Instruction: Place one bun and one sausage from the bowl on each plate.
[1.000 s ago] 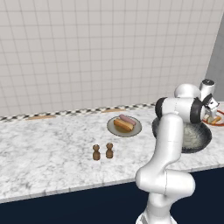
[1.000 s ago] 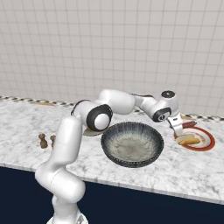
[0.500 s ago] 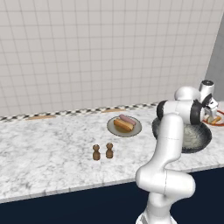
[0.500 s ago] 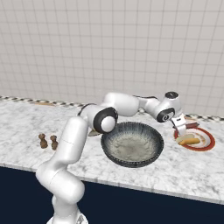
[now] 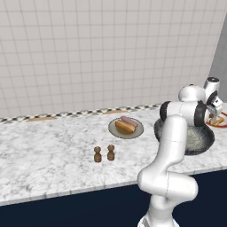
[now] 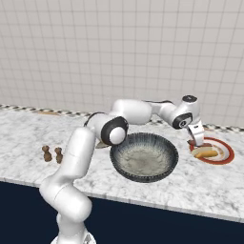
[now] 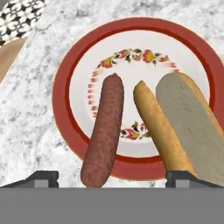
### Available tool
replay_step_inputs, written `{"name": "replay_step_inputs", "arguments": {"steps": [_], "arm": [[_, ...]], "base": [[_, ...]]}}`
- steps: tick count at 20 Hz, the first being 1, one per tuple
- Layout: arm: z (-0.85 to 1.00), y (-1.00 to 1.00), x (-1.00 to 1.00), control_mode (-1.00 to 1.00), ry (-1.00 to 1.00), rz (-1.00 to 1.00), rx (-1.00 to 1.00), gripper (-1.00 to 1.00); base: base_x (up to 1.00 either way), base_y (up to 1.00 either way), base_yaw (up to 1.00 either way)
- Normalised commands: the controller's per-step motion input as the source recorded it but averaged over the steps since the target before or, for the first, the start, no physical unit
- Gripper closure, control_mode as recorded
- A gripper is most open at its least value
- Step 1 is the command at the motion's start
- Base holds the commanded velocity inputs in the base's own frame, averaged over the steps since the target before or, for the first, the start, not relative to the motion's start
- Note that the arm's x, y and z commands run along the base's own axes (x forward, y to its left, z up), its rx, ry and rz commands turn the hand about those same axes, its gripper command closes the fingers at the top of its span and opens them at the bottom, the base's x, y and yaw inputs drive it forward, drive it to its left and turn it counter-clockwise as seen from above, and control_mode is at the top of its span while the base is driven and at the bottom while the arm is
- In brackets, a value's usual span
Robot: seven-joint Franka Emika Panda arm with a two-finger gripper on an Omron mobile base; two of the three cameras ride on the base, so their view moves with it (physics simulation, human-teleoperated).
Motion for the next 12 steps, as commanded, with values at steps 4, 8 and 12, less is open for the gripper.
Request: {"name": "replay_step_inputs", "arguments": {"steps": [4, 8, 12], "arm": [[0.41, 0.92, -1.00, -1.00, -0.06, 0.05, 0.01, -1.00], [0.24, 1.00, -1.00, -1.00, -0.08, 0.03, 0.00, -1.00], [0.42, 1.00, -0.97, -1.00, 0.00, 0.03, 0.00, -1.00]], "base": [[0.00, 0.00, 0.00], [0.00, 0.00, 0.00], [0.00, 0.00, 0.00]]}}
